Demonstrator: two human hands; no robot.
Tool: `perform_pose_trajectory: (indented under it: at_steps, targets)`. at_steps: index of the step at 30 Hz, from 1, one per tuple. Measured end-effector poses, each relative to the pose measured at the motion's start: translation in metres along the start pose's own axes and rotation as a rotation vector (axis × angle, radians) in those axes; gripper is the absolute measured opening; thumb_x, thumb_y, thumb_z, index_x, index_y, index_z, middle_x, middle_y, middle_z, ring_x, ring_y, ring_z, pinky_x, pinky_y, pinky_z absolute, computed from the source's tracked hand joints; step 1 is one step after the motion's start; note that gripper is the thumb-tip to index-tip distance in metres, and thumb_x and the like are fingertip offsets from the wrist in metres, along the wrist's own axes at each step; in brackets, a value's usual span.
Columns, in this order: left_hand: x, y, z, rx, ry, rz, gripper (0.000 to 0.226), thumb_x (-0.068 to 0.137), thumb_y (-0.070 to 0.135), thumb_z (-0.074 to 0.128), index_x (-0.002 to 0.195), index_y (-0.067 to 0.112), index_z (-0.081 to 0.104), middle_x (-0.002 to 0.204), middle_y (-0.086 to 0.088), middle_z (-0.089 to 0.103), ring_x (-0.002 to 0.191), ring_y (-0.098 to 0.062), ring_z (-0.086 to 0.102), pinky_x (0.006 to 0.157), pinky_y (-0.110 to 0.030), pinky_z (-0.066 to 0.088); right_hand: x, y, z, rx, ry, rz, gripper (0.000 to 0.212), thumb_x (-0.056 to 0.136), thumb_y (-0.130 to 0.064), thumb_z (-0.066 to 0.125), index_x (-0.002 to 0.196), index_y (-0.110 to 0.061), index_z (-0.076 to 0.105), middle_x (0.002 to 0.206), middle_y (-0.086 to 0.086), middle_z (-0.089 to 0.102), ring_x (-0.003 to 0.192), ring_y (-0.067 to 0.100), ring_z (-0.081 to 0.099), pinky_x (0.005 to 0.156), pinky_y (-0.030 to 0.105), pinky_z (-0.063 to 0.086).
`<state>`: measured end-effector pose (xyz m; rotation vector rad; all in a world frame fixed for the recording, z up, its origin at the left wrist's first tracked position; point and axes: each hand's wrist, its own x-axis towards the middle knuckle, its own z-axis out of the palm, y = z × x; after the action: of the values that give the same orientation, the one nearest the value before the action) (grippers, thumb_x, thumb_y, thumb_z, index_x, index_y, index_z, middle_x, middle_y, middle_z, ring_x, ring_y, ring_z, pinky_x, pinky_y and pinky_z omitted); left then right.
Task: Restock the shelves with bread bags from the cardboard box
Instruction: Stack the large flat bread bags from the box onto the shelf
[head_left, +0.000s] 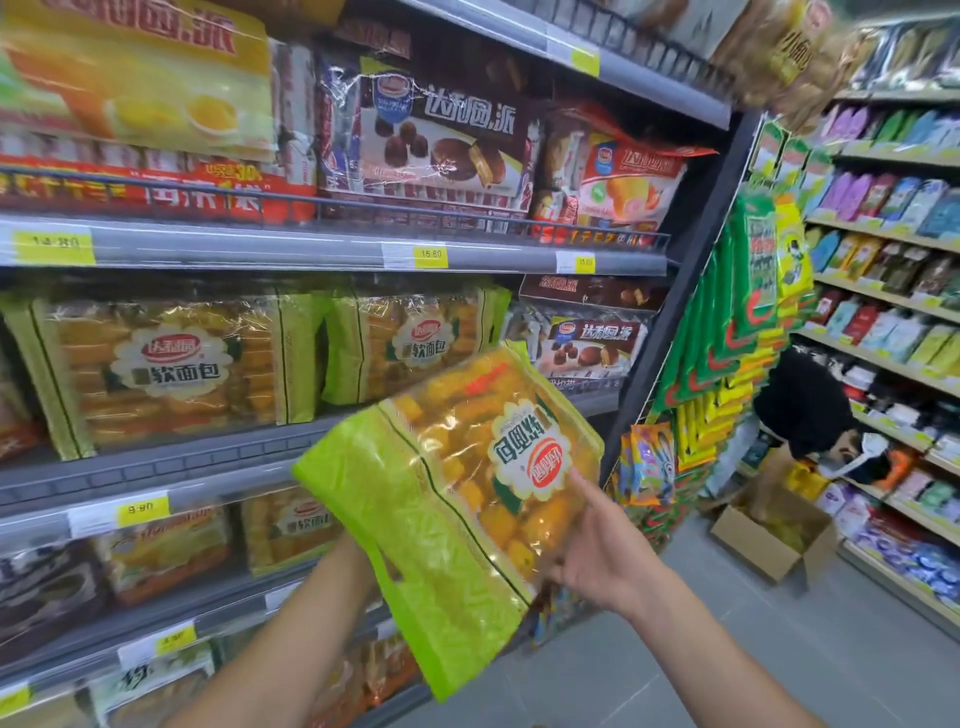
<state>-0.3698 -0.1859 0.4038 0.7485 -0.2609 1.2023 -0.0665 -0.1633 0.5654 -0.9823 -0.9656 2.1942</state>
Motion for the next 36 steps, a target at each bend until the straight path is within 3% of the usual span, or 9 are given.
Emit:
perform_pose_trajectory:
  at_steps: [2,4,9,12,17,22,27,33,36]
  targets:
    - [0.018,0.006,0.077,0.487,0.561,0.116,0.117,0.086,0.089,0.018,0.159,-0.003,0.019,0.158,-0.040,0.008,0.150,-0.041,0.029,0.125,-0.051,0.016,0.000,-0.018,-0.004,-0.013,-0.007,-0.057,0.047,0.096,-0.040,0.059,0.134,-0.014,0.063,0.120,0.013,0.073,0.099,0.031,0.074,0.073,0.043,0.059]
    - [0.041,0.012,0.126,0.635,0.709,-0.072,0.086,0.094,0.063,0.060,0.157,0.008,0.037,0.156,-0.027,0.041,0.125,-0.025,0.065,0.106,-0.037,0.049,-0.001,-0.037,-0.009,-0.127,0.016,-0.121,0.045,0.094,-0.034,0.064,0.133,-0.011,0.064,0.127,0.015,0.070,0.108,0.033,0.071,0.085,0.051,0.060]
    - [0.022,0.049,0.104,0.701,0.893,-0.070,0.105,0.073,0.094,0.038,0.147,0.021,0.051,0.136,-0.015,0.064,0.115,-0.024,0.064,0.097,-0.045,0.043,-0.004,-0.081,-0.006,-0.797,-0.021,-0.361,0.067,0.069,-0.036,0.091,0.127,-0.017,0.064,0.124,0.006,0.072,0.109,0.018,0.071,0.099,0.042,0.056]
    - [0.039,0.055,0.124,0.967,0.842,-0.038,0.098,0.058,0.094,0.062,0.138,0.037,0.054,0.139,0.010,0.063,0.137,-0.019,0.053,0.110,-0.045,0.040,0.001,-0.091,0.012,-1.250,-0.071,-0.383,0.053,0.078,-0.027,0.087,0.124,-0.031,0.061,0.124,-0.017,0.067,0.110,-0.010,0.062,0.101,0.020,0.050]
    - [0.045,0.032,0.135,1.225,0.633,-0.299,0.086,0.067,0.089,0.061,0.143,0.050,0.050,0.152,0.017,0.051,0.144,-0.017,0.045,0.117,-0.055,0.037,0.020,-0.081,0.030,-1.676,-0.203,-0.389,0.055,0.077,-0.036,0.087,0.126,-0.032,0.063,0.128,-0.021,0.062,0.118,-0.007,0.057,0.101,0.011,0.043]
    - [0.026,0.002,0.137,1.030,0.780,-0.322,0.110,0.077,0.077,0.067,0.159,0.016,0.027,0.166,-0.006,0.030,0.152,-0.024,0.031,0.125,-0.048,0.023,0.028,-0.081,0.027,-1.633,-0.184,-0.424,0.056,0.079,-0.035,0.086,0.129,-0.031,0.062,0.129,-0.022,0.059,0.116,-0.011,0.054,0.096,0.005,0.039]
    - [0.020,-0.004,0.141,1.335,0.709,-0.434,0.100,0.054,0.073,0.086,0.138,0.037,0.044,0.138,0.018,0.055,0.126,-0.007,0.056,0.119,-0.040,0.038,0.037,-0.083,0.030,-1.581,-0.159,-0.424,0.055,0.076,-0.036,0.088,0.126,-0.035,0.064,0.129,-0.022,0.062,0.122,-0.007,0.055,0.105,0.015,0.042]
    - [0.023,-0.003,0.141,1.422,0.908,-0.166,0.055,0.076,0.030,0.090,0.115,0.044,0.053,0.110,0.028,0.065,0.096,0.012,0.063,0.106,-0.033,0.046,0.043,-0.080,0.034,-1.576,-0.086,-0.518,0.050,0.074,-0.040,0.089,0.119,-0.035,0.067,0.123,-0.019,0.066,0.120,-0.002,0.058,0.110,0.029,0.046]
    - [0.025,0.003,0.142,1.407,0.920,-0.081,0.050,0.074,0.016,0.091,0.109,0.036,0.063,0.098,0.025,0.077,0.092,0.002,0.072,0.091,-0.026,0.052,0.042,-0.074,0.038,-1.575,-0.061,-0.580,0.050,0.075,-0.044,0.087,0.120,-0.041,0.064,0.124,-0.022,0.065,0.119,-0.004,0.058,0.108,0.033,0.049]
